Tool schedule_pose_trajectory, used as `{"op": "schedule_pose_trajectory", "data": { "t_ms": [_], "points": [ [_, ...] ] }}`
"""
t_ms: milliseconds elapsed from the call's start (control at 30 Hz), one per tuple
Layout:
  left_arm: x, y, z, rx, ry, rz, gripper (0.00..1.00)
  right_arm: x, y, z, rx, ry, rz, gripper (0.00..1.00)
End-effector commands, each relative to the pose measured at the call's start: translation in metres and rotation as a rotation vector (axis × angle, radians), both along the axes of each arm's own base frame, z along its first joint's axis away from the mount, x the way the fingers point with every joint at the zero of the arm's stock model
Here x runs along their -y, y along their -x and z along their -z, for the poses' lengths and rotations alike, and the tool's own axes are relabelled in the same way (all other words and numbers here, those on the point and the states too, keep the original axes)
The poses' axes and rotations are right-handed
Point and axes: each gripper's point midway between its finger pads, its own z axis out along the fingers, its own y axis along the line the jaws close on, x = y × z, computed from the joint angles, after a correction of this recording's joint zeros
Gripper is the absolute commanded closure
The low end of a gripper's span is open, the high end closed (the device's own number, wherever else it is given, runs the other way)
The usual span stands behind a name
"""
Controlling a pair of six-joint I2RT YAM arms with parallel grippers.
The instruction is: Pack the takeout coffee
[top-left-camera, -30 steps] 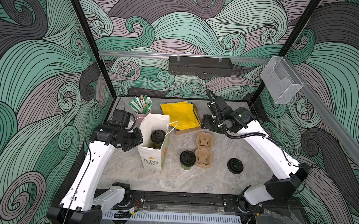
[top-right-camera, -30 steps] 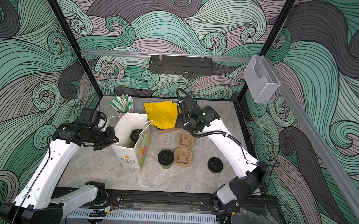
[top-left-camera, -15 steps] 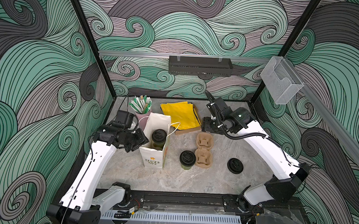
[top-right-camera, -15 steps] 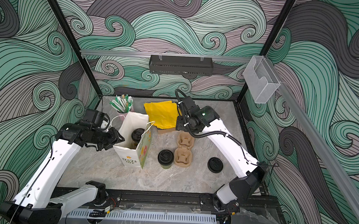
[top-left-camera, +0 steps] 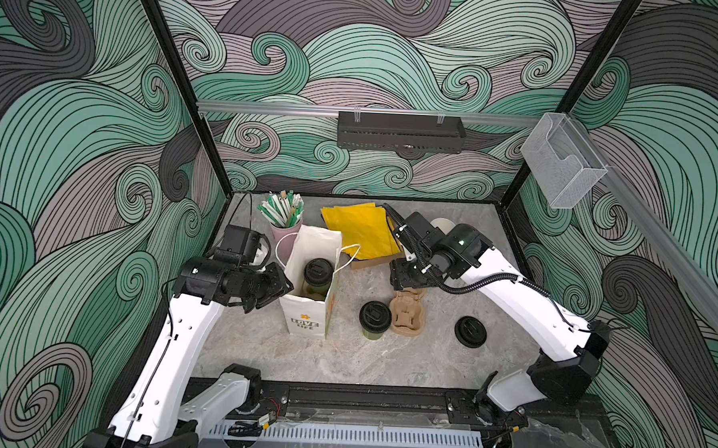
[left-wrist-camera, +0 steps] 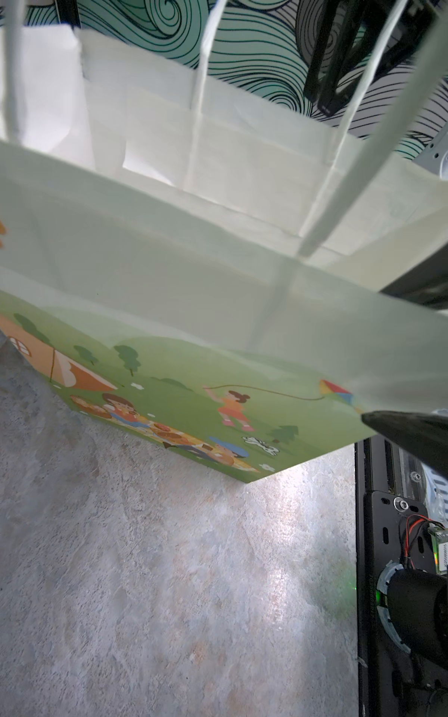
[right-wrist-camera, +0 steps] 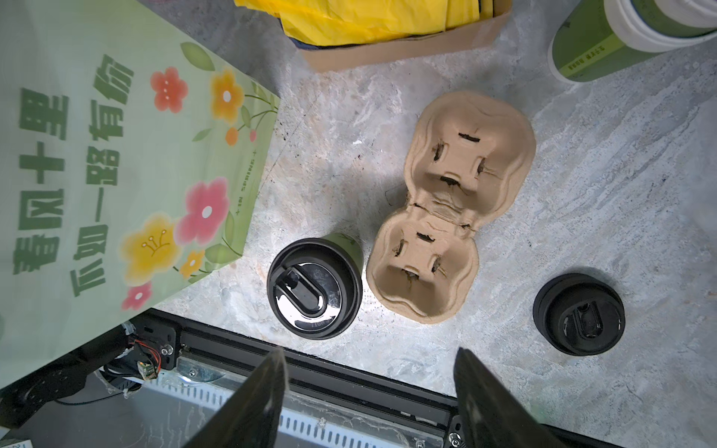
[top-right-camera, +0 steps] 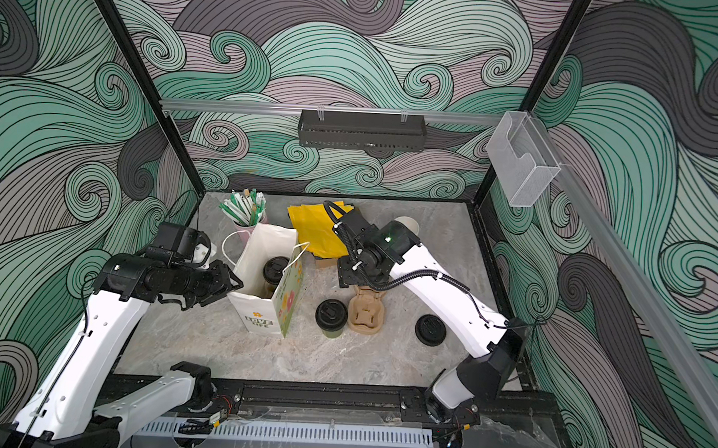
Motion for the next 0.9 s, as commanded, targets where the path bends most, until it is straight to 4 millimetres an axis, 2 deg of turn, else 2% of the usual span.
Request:
{"op": "schedule_pose_trajectory", "data": {
  "t_ms": [0,167,333,533,700,867],
  "points": [
    [0.009,0.01,-0.008,0.001,0.039,0.052,0.64,0.001,0.011,-0.001,-0.016,-0.029,0.001,0.3],
    [0.022,0.012,-0.009,-0.006,0.118,0.066,0.7,-0.012,0.028,0.015,-0.081,-0.033,-0.052,0.26],
    [0.025,0.018,-0.008,-0.005,0.142,0.072,0.67,-0.022,0.039,0.032,-0.139,-0.017,-0.067,0.24],
    [0.004,0.021,-0.02,0.071,0.042,0.015,0.51,-0.028,0.047,0.046,-0.166,0.017,-0.066,0.21],
    [-0.022,0.013,-0.054,0.238,-0.059,-0.078,0.46,-0.039,0.051,0.056,-0.162,0.016,-0.059,0.17],
    [-0.028,0.007,-0.076,0.311,-0.109,-0.068,0.38,-0.04,0.054,0.067,-0.157,0.019,-0.018,0.15]
  ]
}}
